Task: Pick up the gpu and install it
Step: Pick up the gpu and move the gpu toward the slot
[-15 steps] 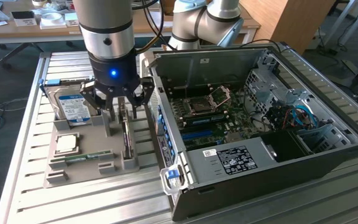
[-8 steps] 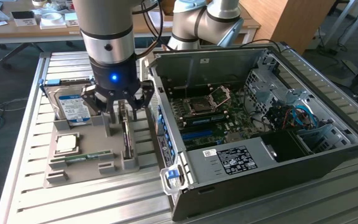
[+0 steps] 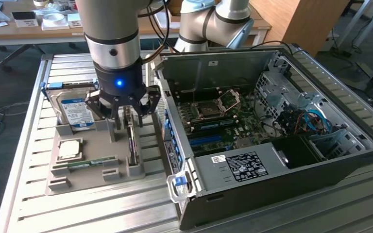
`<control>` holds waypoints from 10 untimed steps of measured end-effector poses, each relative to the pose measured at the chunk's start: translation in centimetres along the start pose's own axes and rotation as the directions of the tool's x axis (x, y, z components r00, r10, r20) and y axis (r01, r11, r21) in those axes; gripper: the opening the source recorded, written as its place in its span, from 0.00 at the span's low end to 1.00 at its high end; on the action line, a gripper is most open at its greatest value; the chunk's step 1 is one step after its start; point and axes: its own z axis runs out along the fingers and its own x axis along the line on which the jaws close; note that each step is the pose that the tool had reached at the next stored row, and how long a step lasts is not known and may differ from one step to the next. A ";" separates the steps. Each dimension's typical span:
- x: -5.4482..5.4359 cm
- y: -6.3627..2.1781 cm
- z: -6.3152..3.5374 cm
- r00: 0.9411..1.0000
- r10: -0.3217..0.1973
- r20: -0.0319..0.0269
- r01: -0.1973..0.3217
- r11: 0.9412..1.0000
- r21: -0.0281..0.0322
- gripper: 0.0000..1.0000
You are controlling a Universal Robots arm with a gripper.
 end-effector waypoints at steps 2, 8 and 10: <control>0.0 0.00 0.02 1.000 0.000 0.000 0.000 1.000 0.000 0.53; 0.0 -0.01 0.21 1.000 0.000 0.000 0.000 1.000 0.000 0.53; 0.0 -0.01 0.38 1.000 0.000 0.000 0.000 1.000 0.000 0.53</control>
